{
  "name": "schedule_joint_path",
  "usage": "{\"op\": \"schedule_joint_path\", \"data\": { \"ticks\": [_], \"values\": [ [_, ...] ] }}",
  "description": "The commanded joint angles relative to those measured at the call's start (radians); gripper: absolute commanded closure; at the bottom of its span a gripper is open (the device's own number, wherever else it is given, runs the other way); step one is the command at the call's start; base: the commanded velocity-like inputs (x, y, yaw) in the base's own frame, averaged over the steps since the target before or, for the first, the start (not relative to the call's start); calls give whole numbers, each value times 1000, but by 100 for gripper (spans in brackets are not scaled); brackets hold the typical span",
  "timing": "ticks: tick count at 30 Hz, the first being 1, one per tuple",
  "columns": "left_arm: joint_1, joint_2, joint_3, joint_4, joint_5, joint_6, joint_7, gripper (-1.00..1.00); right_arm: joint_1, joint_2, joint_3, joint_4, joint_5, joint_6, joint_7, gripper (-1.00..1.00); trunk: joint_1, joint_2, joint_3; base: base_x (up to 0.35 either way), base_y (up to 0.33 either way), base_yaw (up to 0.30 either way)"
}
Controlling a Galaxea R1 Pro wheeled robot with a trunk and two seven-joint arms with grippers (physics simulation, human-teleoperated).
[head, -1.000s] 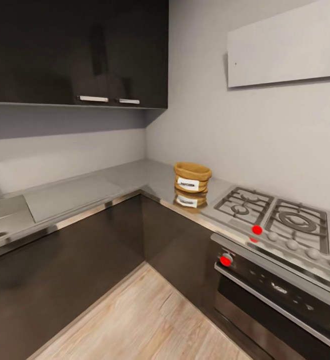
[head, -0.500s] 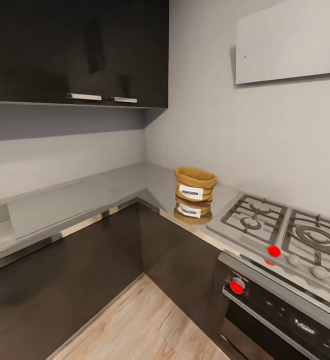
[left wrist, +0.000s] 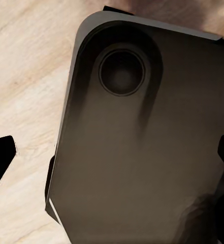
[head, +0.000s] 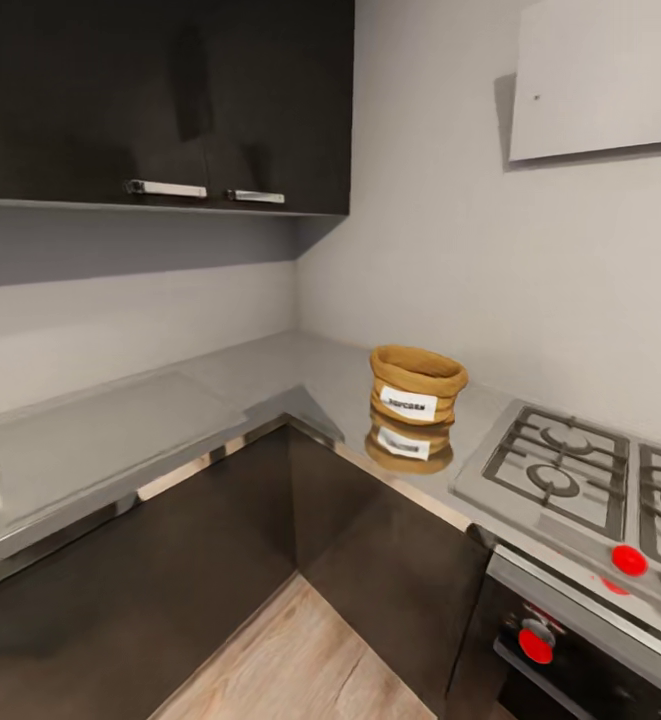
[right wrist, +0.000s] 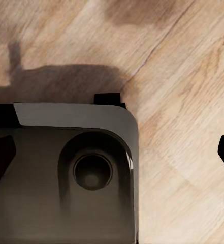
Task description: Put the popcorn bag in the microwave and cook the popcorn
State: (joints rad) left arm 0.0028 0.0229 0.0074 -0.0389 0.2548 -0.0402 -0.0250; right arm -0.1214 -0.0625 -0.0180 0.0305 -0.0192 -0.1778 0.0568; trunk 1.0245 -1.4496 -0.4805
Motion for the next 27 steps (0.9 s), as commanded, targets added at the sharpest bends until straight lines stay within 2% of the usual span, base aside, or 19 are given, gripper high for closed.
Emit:
{"op": "schedule_joint_path", "data": {
  "ticks": [1, 12, 17, 27],
  "values": [
    [0, 0, 0, -1, 6, -1, -3, -100, -1, 1, -2, 3, -2, -6, 4, -100, 1, 0, -1, 284, 234, 0],
    [0, 0, 2, -1, 7, -1, -3, -100, -1, 3, -3, 3, -2, -6, 4, -100, 1, 0, -1, 258, 220, 0],
    [0, 0, 2, -1, 7, -3, -1, -100, -1, 6, -3, 3, -4, -5, 3, -100, 1, 0, -1, 28, 25, -41],
    [0, 0, 2, 0, 7, -3, -1, -100, -1, 7, -4, 3, -4, -5, 3, -100, 1, 0, -1, 1, 1, -167]
  ]
}}
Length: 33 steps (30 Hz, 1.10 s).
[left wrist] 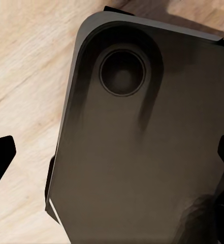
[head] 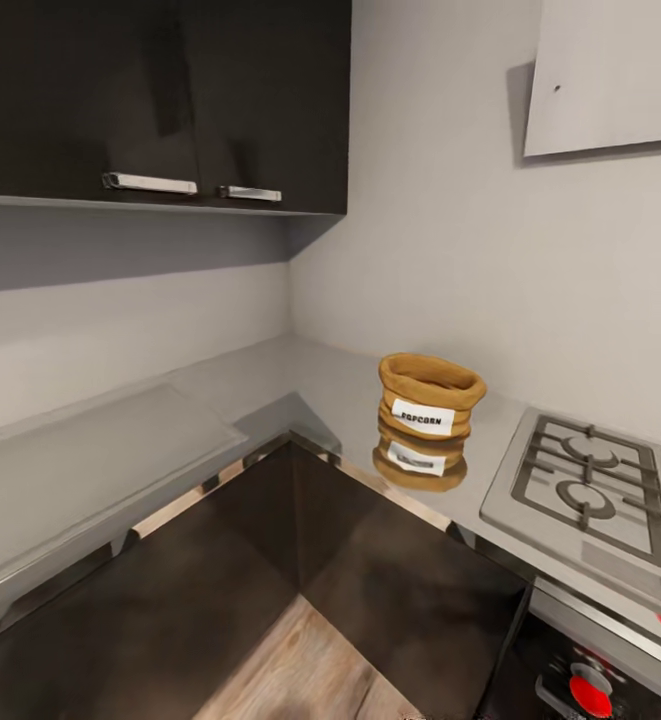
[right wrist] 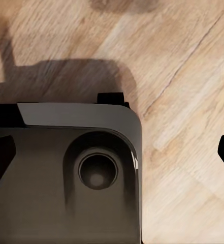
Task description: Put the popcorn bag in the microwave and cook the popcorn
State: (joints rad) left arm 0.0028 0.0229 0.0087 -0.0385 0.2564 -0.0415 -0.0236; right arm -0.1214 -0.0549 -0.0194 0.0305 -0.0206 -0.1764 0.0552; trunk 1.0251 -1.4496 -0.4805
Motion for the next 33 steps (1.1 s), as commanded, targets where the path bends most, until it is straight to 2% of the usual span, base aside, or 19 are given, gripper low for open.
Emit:
{"op": "schedule_joint_path", "data": {
  "ticks": [1, 33],
  "values": [
    [0, 0, 0, -1, 6, -1, -2, -100, -1, -1, -2, 3, -2, -6, 5, -100, 0, 0, -1, 0, 0, -177],
    [0, -1, 0, -1, 6, -3, -2, -100, -1, 6, -4, 3, -2, -6, 5, -100, 0, 0, 12, 0, 0, -211]
  ]
}}
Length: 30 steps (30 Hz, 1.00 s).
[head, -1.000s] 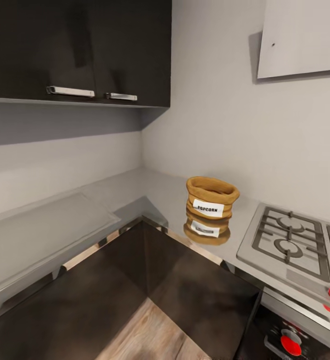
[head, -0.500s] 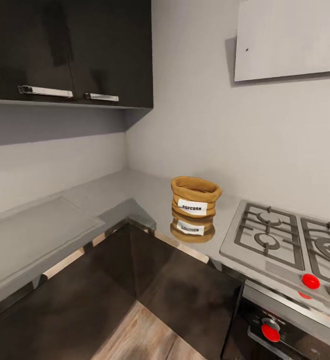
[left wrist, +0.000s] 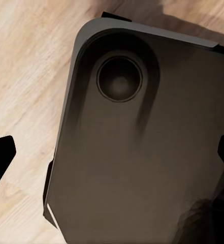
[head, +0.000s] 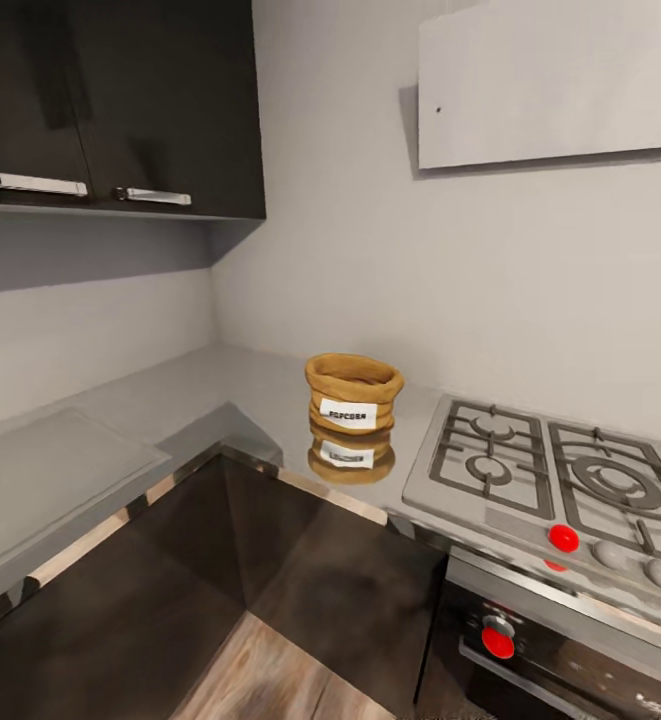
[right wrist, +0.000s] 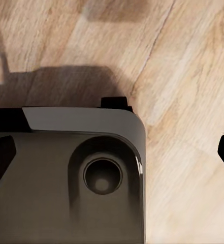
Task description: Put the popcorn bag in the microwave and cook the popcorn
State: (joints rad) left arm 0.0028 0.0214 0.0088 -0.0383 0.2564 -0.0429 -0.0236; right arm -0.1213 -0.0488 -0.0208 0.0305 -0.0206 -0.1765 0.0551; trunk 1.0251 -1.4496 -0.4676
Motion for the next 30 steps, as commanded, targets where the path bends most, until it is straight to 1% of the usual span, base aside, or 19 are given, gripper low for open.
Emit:
{"op": "schedule_joint_path", "data": {
  "ticks": [1, 5, 7, 18, 22, 30],
  "values": [
    [0, 0, 0, -1, 6, -2, -2, -100, -1, 0, -2, 3, -2, -6, 4, -100, 0, 0, 0, 0, 0, -225],
    [0, 0, 0, -2, 6, -2, -2, -100, -1, -3, -2, 3, -2, -5, 4, -100, 0, 0, 1, -7, 4, -75],
    [0, -1, 2, -1, 6, -2, -2, -100, -1, -6, -2, 3, -2, -5, 5, -100, 0, 0, 1, -163, 85, -10],
    [0, -4, 5, -2, 6, -5, -2, -100, -1, -10, -1, 3, -2, -6, 5, -100, 0, 0, 1, -284, 142, -1],
    [0, -3, 4, -2, 6, -5, -2, -100, -1, -7, -1, 3, -2, -6, 5, -100, 0, 0, 1, -256, 157, 0],
    [0, -2, 4, -2, 6, -5, -1, -100, -1, -8, -1, 3, -1, -6, 5, -100, 0, 0, 1, -24, 18, 0]
  ]
}}
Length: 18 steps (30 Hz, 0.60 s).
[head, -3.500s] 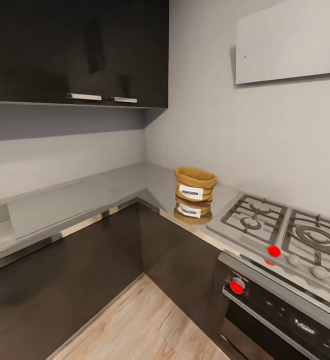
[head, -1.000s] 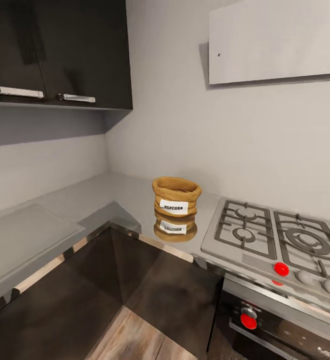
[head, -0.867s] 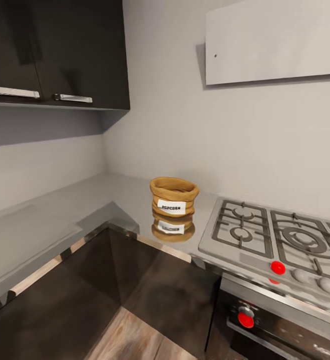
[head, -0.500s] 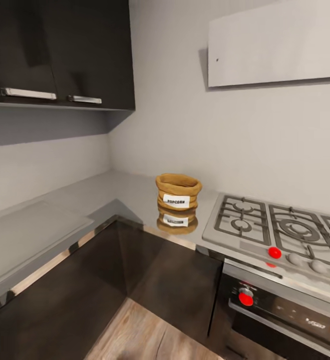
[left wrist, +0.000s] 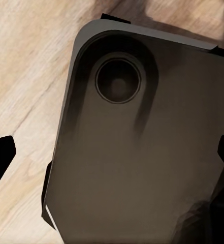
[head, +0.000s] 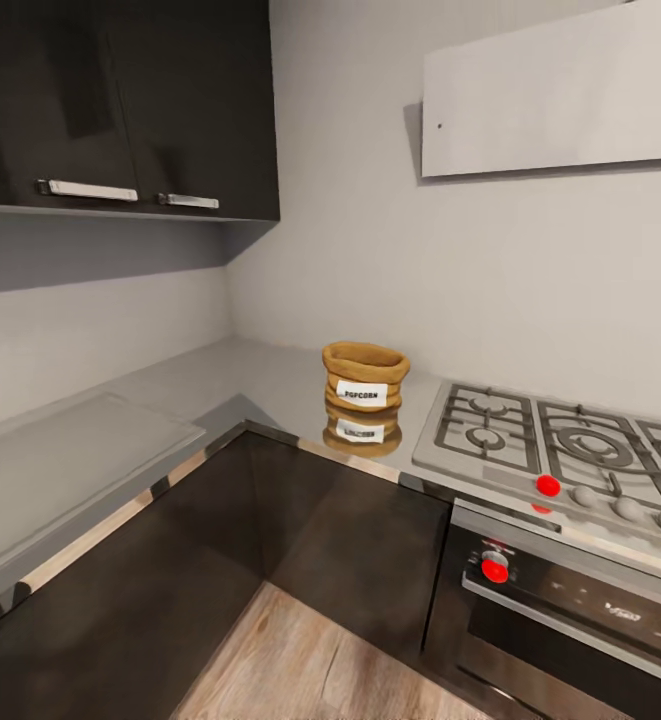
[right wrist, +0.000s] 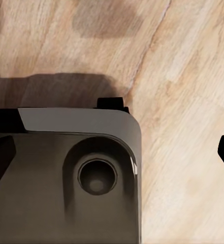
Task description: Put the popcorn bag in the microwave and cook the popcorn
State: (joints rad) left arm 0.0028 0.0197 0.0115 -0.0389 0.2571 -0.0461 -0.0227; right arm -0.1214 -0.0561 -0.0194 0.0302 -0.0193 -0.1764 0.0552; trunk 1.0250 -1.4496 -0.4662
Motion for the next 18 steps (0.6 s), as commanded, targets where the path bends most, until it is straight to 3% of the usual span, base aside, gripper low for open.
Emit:
{"op": "schedule_joint_path", "data": {
  "ticks": [1, 5, 11, 18],
  "values": [
    [0, 0, 1, -1, 6, -1, -2, -100, -1, 0, -2, 3, -2, -6, 5, -100, 0, 0, -1, 0, 0, 0],
    [0, -4, 4, -1, 9, -1, 95, -100, -1, 1, -2, 3, -3, -7, 3, -100, 0, 0, -1, 0, 0, 0],
    [0, -4, 4, -2, 9, -1, 106, -100, -1, 0, -2, 2, -2, -8, 3, -100, 0, 0, -1, 0, 0, 0],
    [0, -5, 1, -2, 6, -1, 107, -100, -1, -2, -2, 2, -2, -7, 3, -100, -27, 49, 21, 0, 0, 0]
  ]
}}
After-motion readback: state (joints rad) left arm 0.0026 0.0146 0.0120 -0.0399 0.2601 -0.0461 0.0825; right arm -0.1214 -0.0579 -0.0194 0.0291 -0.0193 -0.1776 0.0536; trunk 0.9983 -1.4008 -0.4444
